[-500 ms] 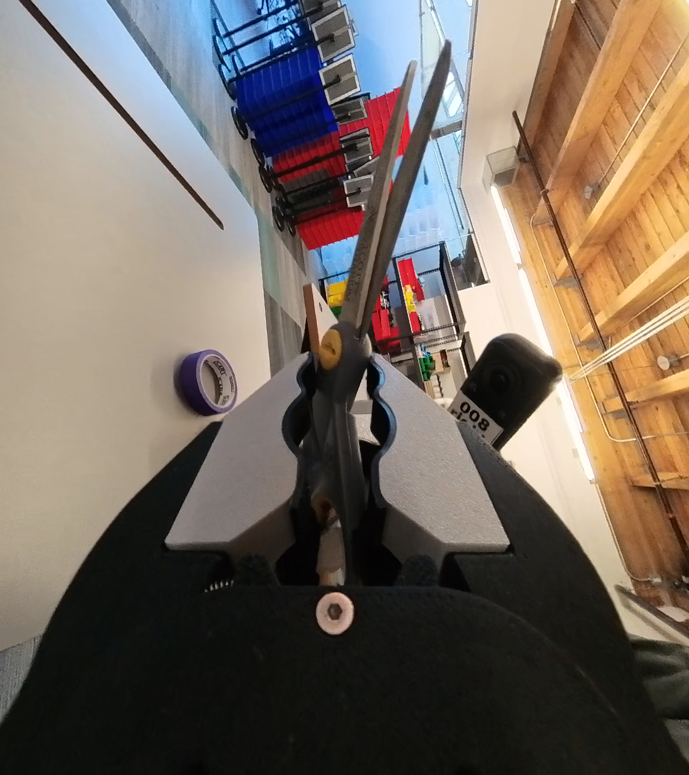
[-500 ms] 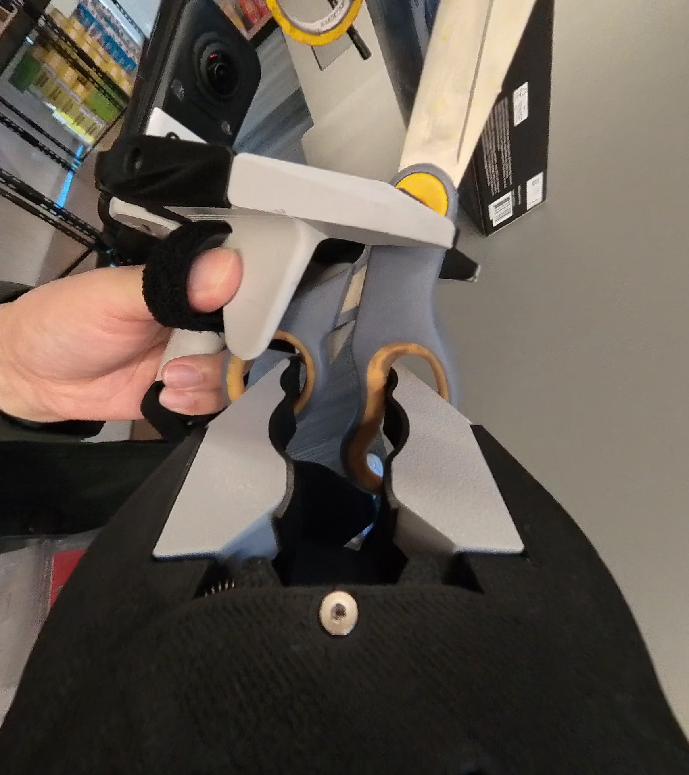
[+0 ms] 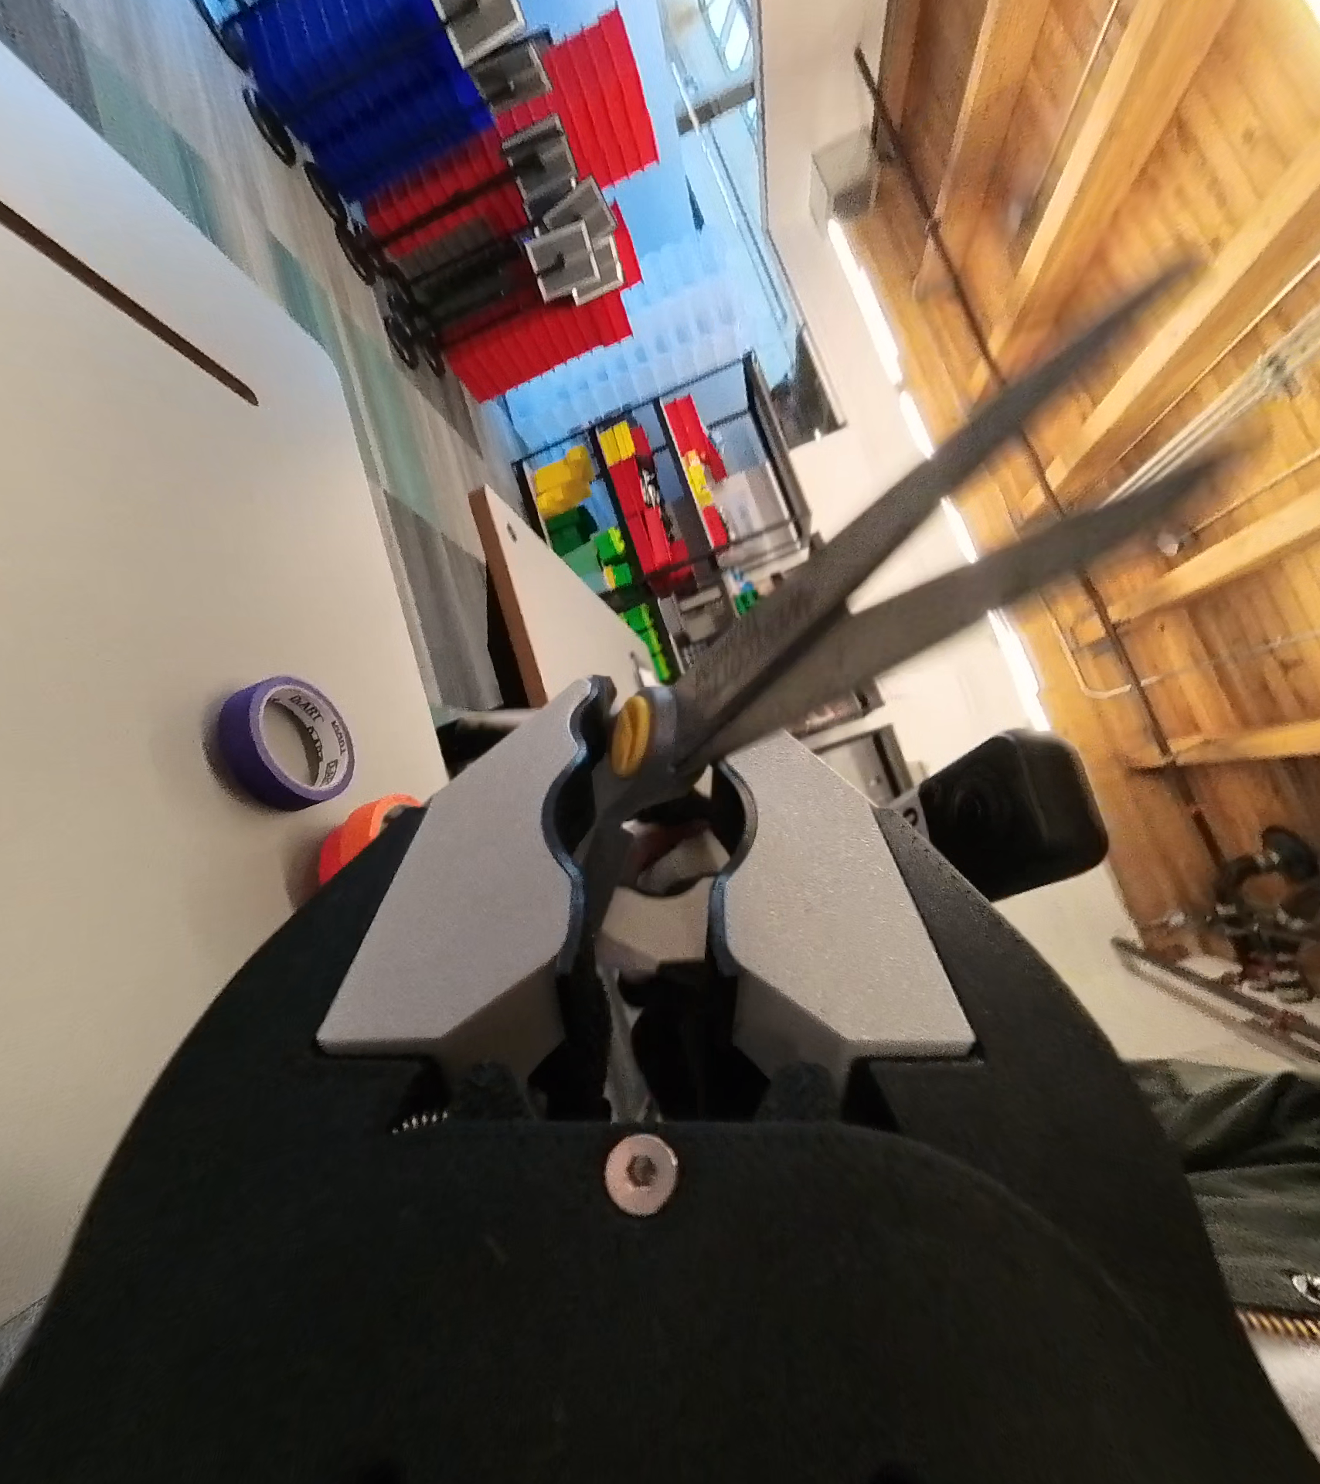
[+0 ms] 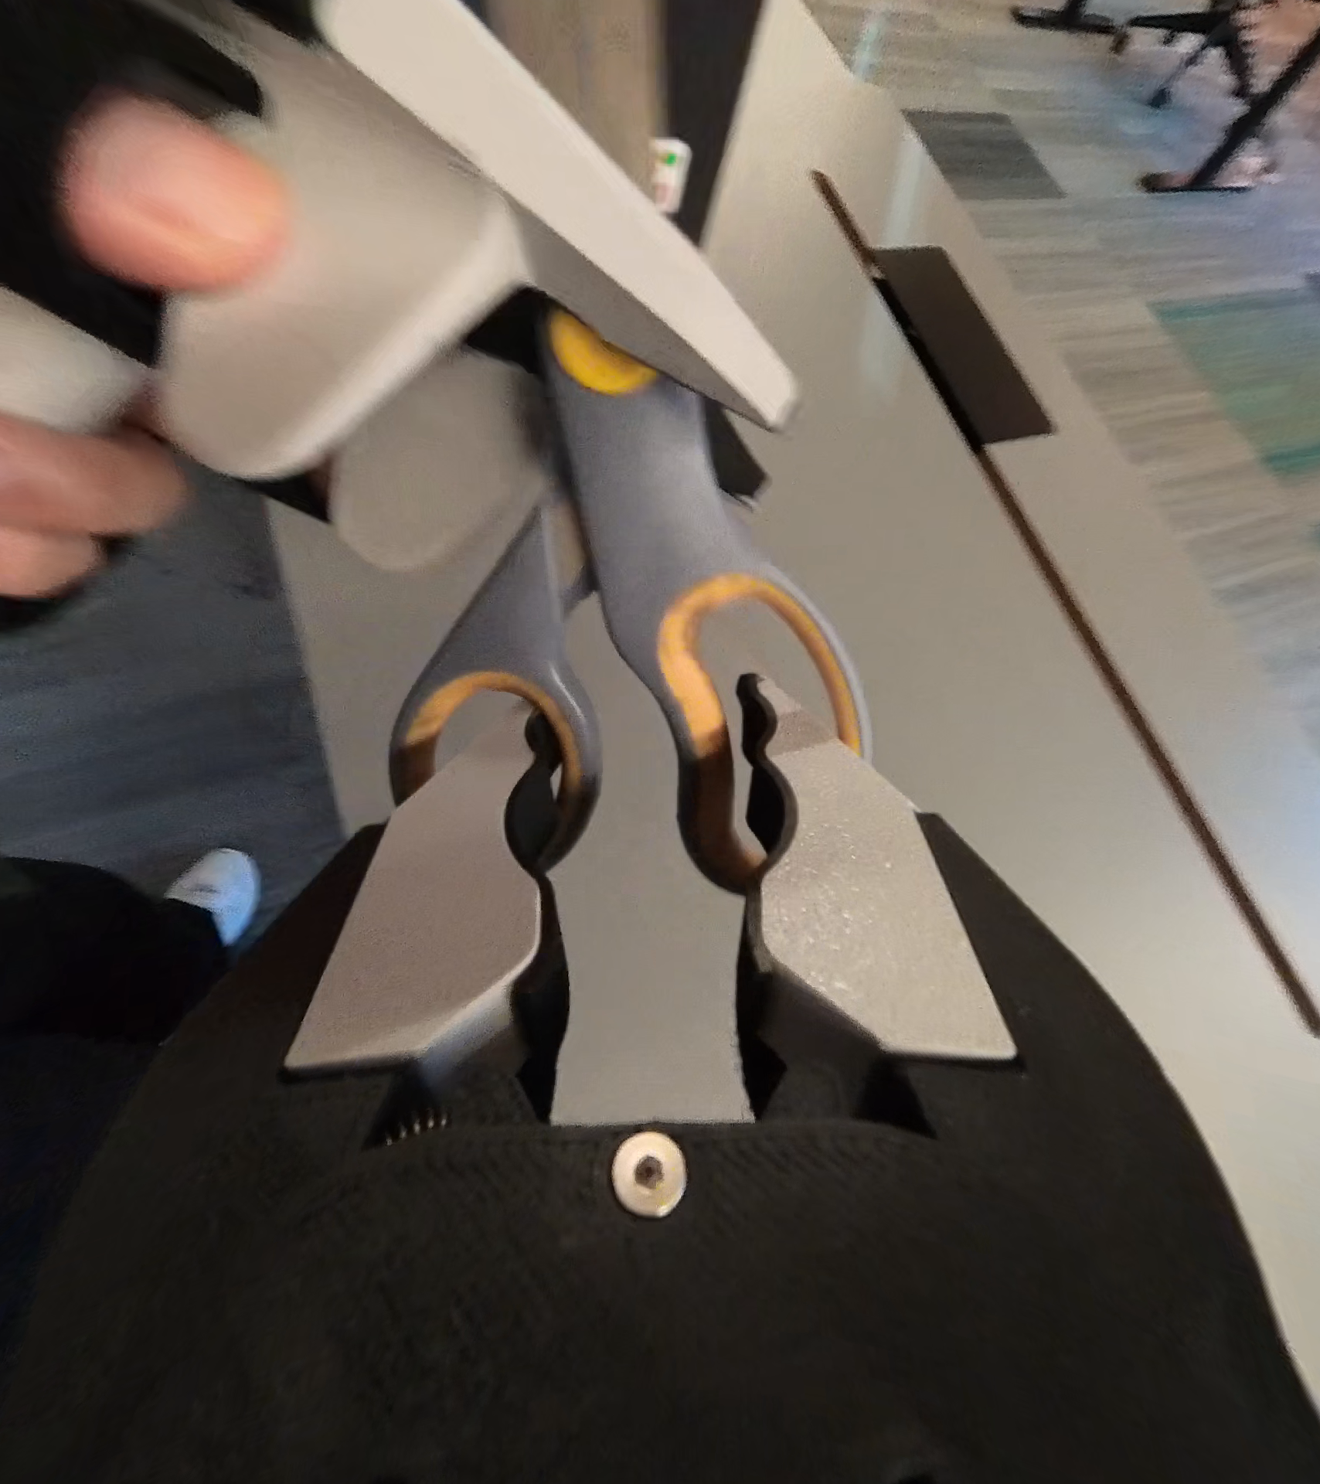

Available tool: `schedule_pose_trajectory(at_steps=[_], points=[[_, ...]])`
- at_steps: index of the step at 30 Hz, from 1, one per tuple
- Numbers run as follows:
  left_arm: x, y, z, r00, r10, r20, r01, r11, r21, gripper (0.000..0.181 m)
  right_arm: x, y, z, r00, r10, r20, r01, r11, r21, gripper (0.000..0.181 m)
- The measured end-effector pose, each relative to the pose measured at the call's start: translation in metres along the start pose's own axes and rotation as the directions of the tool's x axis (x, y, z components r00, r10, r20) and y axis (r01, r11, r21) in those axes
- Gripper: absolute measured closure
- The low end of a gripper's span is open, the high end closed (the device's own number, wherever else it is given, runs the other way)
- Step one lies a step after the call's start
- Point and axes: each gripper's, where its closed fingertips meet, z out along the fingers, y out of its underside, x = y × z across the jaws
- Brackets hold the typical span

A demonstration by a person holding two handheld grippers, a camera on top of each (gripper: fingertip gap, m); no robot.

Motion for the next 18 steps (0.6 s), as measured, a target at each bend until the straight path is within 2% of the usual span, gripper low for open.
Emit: schedule_pose_trajectory(at_steps=[3,7,10,12,15,18], points=[[0.000,0.000,0.002,0.999,0.023,0.042,-0.022,0.999,-0.027,0.162,-0.001,-0.002,-0.003,0.999,-0.007,0.036,0.006,0.999,0.035,0.139],[-0.007,-0.001,0.004,0.992,-0.103,0.076,0.101,0.995,0.024,0.161,-0.005,-0.003,-0.003,0.991,-0.114,0.070,0.110,0.992,0.068,0.136],[-0.014,0.005,0.006,0.988,-0.065,0.139,0.063,0.998,0.017,0.162,-0.013,0.003,0.001,0.983,-0.097,0.156,0.093,0.995,0.029,0.133],[-0.014,0.008,0.009,0.985,-0.029,0.167,0.027,1.000,0.014,0.162,-0.016,0.005,0.003,0.980,-0.122,0.155,0.121,0.993,0.016,0.135],[-0.017,0.012,0.012,0.975,0.025,0.221,-0.019,0.999,-0.027,0.162,-0.018,0.013,0.010,0.984,-0.061,0.168,0.069,0.997,-0.041,0.138],[-0.025,0.010,0.012,0.970,-0.038,0.238,0.043,0.999,-0.019,0.161,-0.019,0.016,0.015,0.987,-0.008,0.159,0.020,0.997,-0.079,0.140]])
